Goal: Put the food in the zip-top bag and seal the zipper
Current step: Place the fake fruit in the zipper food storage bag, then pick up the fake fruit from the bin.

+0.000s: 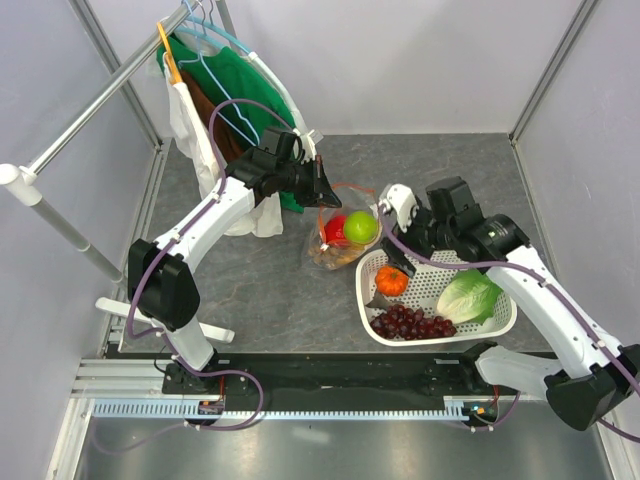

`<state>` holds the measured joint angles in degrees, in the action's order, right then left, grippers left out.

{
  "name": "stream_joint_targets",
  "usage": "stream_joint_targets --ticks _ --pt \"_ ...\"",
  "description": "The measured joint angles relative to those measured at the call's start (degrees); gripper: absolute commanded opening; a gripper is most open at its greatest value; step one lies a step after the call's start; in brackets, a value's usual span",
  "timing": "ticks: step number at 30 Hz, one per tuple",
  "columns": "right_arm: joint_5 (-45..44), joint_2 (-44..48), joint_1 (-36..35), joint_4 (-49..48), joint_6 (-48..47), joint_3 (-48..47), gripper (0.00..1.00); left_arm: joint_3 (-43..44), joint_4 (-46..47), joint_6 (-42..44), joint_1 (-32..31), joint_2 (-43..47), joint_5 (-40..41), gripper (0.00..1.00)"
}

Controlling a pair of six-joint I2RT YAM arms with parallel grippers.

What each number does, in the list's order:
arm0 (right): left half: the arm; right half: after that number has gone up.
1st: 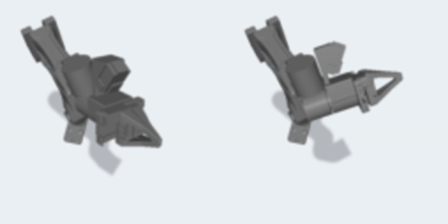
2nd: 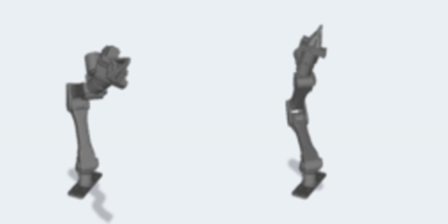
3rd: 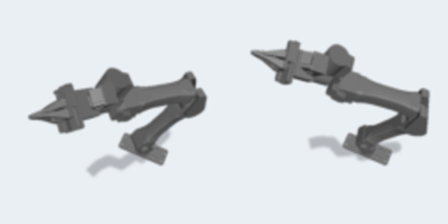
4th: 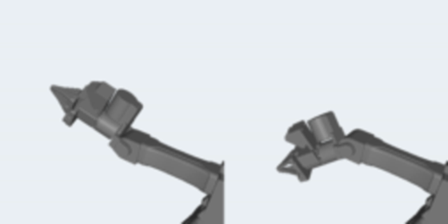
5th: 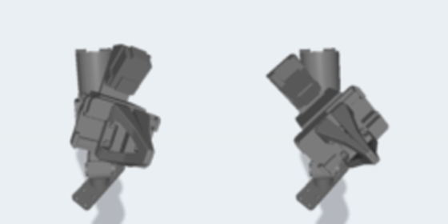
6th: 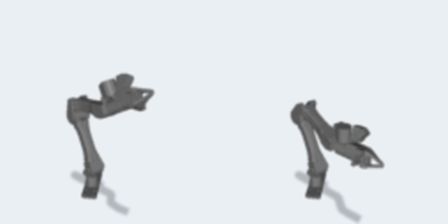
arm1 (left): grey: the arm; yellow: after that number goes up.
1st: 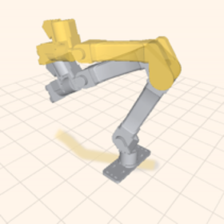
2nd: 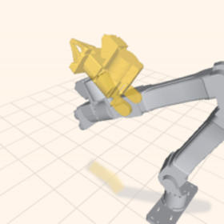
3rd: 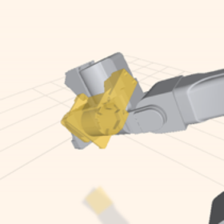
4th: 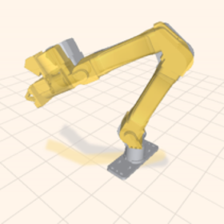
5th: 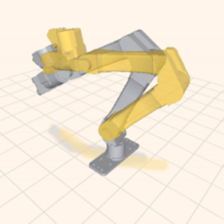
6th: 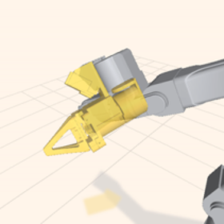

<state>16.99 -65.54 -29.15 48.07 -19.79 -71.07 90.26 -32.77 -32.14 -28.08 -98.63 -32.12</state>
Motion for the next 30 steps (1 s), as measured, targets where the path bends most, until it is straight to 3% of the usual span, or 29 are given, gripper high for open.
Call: stream_joint_targets --ticks 8,15,30 --pt "1.05 1.07 -0.04 15.76 -18.86 9.35 0.92 0.00 0.00 0.00 0.00 0.00 0.00 0.02" --pt "3.06 -0.50 -2.27 21.73 -29.70 12.35 0.88 0.00 0.00 0.00 0.00 0.00 0.00 0.02" --pt "-0.15 -6.93 -13.79 11.93 -27.93 20.28 0.79 -0.02 0.11 0.00 0.04 -0.22 -0.02 0.02"
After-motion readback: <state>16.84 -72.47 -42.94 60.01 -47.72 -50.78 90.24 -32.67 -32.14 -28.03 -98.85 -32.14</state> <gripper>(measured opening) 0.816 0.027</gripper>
